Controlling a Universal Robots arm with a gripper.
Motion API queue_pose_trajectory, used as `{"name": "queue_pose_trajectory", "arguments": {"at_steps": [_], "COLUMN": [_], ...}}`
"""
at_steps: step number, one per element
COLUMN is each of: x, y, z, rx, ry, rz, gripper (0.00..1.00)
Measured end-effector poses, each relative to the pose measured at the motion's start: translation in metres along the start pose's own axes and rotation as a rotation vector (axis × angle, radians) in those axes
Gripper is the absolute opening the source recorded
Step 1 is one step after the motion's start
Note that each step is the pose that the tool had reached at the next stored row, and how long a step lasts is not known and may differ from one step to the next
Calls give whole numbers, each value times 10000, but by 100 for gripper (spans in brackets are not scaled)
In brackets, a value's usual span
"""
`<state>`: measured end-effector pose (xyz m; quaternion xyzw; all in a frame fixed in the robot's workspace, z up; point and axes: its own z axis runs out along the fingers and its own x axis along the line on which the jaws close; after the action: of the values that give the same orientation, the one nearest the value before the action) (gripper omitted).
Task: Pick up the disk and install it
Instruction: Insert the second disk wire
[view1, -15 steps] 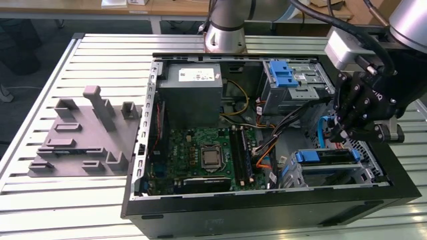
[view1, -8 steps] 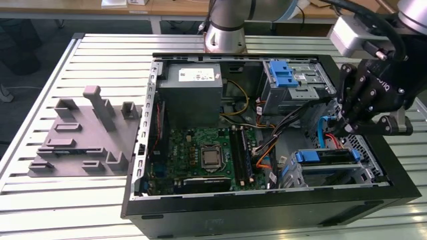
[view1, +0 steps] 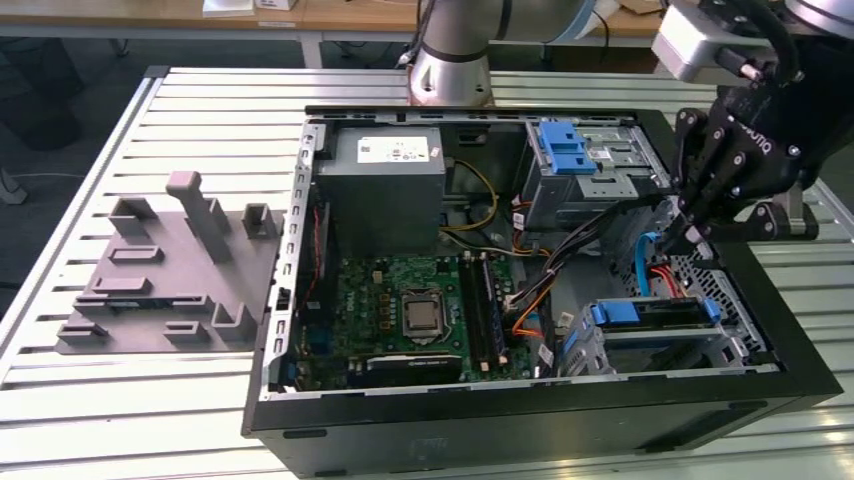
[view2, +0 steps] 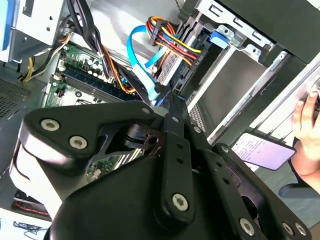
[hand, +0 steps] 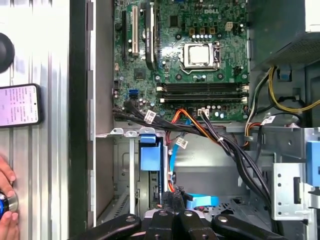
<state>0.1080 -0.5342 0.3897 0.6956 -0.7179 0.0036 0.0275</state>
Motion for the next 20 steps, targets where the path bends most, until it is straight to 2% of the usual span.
{"name": "queue_pose_trajectory", "arguments": {"at_steps": [4,8,14,15,16,17,20], "x": [-34,-65,-80,-89,-99,-109,-153], "y": [9,11,30,48,68,86,101], "z": [-59,-48,-34,-32,-32,-32,-29], "rx": [1,16,157,184,204,220,223], "ry": [55,89,227,234,237,238,243], "rz": [3,6,17,19,23,31,66], "gripper": [11,11,11,17,17,24,24]}}
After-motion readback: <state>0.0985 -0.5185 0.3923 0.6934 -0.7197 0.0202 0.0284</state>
